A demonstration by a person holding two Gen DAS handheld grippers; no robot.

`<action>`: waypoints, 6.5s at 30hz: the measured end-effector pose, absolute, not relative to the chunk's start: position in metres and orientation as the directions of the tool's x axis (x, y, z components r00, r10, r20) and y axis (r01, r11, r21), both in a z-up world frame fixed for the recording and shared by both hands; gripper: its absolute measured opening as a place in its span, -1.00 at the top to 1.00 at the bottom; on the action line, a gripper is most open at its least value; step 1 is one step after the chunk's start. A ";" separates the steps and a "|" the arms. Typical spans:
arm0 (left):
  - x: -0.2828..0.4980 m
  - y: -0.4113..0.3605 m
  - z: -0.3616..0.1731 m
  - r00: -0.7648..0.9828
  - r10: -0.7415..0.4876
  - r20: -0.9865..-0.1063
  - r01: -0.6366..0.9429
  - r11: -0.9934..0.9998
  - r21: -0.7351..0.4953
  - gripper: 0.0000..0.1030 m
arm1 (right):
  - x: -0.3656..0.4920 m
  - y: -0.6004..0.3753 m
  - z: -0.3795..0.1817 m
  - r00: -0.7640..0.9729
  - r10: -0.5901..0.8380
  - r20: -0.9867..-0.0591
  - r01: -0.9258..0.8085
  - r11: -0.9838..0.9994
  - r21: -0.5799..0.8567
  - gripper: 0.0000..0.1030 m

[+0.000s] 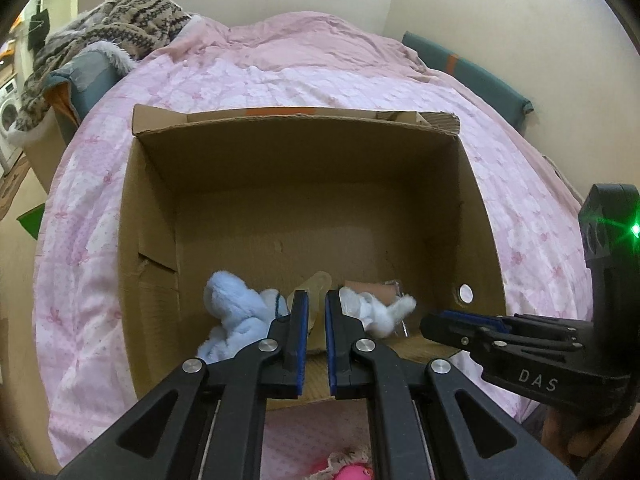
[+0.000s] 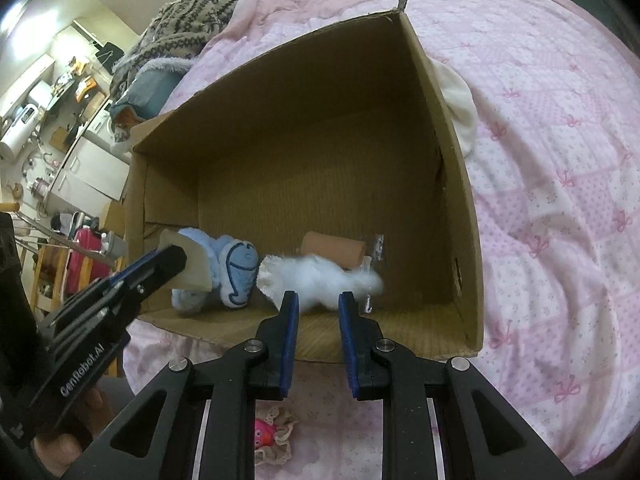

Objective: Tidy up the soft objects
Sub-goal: 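Carry the white cloth into the box with the right gripper, then open the right gripper to release the white cloth in the box, then grasp the lace ruff of the pink-headed doll with the left gripper, then grasp the pink rubber duck with the right gripper while the left holds the doll, then carry the doll and duck into the box with both grippers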

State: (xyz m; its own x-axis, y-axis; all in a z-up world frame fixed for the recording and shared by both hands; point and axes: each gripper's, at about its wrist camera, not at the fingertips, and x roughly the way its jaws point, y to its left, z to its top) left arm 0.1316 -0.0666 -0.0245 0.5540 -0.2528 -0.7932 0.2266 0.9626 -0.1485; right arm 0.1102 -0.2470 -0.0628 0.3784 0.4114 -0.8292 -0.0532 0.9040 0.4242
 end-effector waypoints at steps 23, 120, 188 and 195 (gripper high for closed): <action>0.124 -0.060 -0.012 0.618 -0.222 -0.754 0.186 0.973 -0.135 -0.42 | 0.106 -0.261 -0.045 0.468 0.409 -0.783 -0.028 0.893 0.450 -0.34; 0.051 0.011 -0.003 0.390 -0.352 -0.851 0.065 0.932 -0.356 0.89 | 0.051 -0.259 -0.069 0.365 0.395 -0.843 0.055 0.895 0.443 -0.34; 0.066 0.012 0.074 0.632 -0.141 -0.762 0.060 0.989 -0.134 0.89 | 0.047 -0.237 0.026 0.412 0.508 -0.756 -0.209 0.861 0.464 0.07; 0.103 0.008 0.089 0.661 -0.165 -0.732 0.081 0.985 -0.150 0.89 | 0.075 -0.250 0.053 0.504 0.487 -0.713 -0.203 0.870 0.450 0.07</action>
